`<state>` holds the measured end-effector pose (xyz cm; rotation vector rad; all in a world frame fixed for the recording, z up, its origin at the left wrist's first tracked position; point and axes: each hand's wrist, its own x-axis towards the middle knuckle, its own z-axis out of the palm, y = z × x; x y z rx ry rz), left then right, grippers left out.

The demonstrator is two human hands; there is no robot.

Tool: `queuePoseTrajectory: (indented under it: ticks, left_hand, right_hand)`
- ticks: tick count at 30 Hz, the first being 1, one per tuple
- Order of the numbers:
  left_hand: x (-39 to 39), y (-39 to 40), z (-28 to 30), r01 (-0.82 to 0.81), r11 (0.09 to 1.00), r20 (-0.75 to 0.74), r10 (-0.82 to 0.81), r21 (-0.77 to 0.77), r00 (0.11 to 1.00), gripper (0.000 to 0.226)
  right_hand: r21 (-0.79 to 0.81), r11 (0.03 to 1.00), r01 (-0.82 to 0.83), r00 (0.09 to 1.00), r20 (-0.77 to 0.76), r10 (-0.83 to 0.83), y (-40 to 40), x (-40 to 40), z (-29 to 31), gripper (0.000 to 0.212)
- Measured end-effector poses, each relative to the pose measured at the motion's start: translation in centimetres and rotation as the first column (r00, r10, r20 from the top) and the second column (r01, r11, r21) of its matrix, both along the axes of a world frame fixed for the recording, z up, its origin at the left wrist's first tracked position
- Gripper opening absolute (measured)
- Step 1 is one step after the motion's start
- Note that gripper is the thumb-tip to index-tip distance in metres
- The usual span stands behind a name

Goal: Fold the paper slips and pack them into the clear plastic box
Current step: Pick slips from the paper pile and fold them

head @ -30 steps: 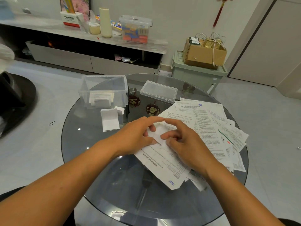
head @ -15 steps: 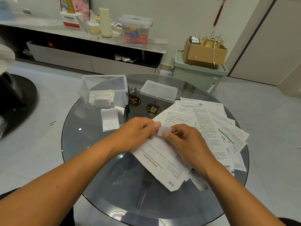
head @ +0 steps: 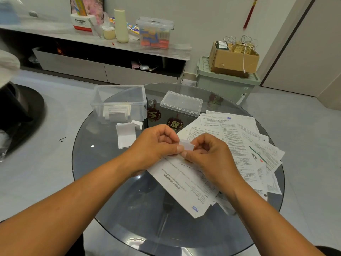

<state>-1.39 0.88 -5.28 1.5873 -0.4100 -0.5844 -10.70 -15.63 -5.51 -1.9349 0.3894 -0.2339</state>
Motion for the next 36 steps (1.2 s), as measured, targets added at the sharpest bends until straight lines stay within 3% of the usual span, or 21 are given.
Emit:
queuePoseTrajectory:
  ticks: [5, 9, 12, 14, 17, 20, 23, 27, 31, 33, 34, 36]
  left_hand:
    - [-0.4, 0.7, 0.4, 0.020, 0.997, 0.036, -0.023, 0.071, 0.999, 0.031]
    - [0.7, 2.1, 0.9, -0.128, 0.973, 0.165, 0.097, 0.190, 0.982, 0.018]
    - [2.7, 5.0, 1.0, -0.277, 0.915, 0.259, 0.204, 0.292, 0.944, 0.016]
    - [3.4, 6.8, 0.6, -0.341, 0.854, 0.338, 0.210, 0.394, 0.917, 0.014]
    - [3.7, 8.3, -0.5, -0.426, 0.730, 0.480, 0.153, 0.534, 0.864, 0.012]
    - [3.7, 8.7, -1.5, -0.485, 0.680, 0.563, 0.127, 0.550, 0.817, 0.014]
    - [3.3, 8.8, -2.1, -0.522, 0.656, 0.656, 0.053, 0.545, 0.753, 0.014]
    - [2.8, 8.0, -2.8, -0.469, 0.649, 0.737, -0.217, 0.598, 0.640, 0.022]
    - [1.7, 7.4, -3.0, -0.496, 0.544, 0.730, -0.402, 0.676, 0.553, 0.017]
    - [1.0, 7.4, -2.6, -0.512, 0.495, 0.710, -0.436, 0.702, 0.553, 0.014]
    - [0.8, 7.5, -2.3, -0.516, 0.505, 0.719, -0.419, 0.692, 0.554, 0.012]
    - [0.6, 7.3, -1.9, -0.520, 0.616, 0.797, -0.348, 0.592, 0.495, 0.011]
  right_hand:
    - [0.128, 0.991, -0.040, 0.999, 0.003, 0.040, 0.9, -0.1, 0.9, 0.050]
    - [0.149, 0.986, -0.070, 0.997, 0.003, 0.071, 0.9, 0.1, 1.0, 0.054]
    - [-0.127, 0.990, -0.056, 0.998, 0.030, 0.060, 0.1, -0.1, 1.0, 0.034]
    - [-0.303, 0.950, -0.069, 0.998, -0.019, 0.066, -0.4, -0.6, 1.1, 0.032]
    - [-0.434, 0.872, -0.227, 0.963, -0.236, 0.133, -0.9, -1.0, 1.1, 0.063]
    - [-0.481, 0.800, -0.359, 0.900, -0.407, 0.158, -0.8, -1.5, 0.8, 0.083]
    - [-0.576, 0.730, -0.368, 0.904, -0.407, 0.135, -0.5, -2.0, 0.9, 0.063]
    - [-0.719, 0.629, -0.296, 0.947, -0.310, 0.091, -0.2, -1.8, 0.3, 0.025]
    - [-0.772, 0.560, -0.302, 0.951, -0.286, 0.118, -1.1, -1.9, -0.6, 0.020]
    - [-0.807, 0.526, -0.268, 0.963, -0.241, 0.120, -1.8, -2.2, -0.9, 0.022]
    - [-0.829, 0.505, -0.242, 0.970, -0.206, 0.126, -1.9, -2.4, -1.0, 0.025]
    - [-0.841, 0.497, -0.214, 0.973, -0.140, 0.183, -1.5, -3.1, -0.6, 0.031]
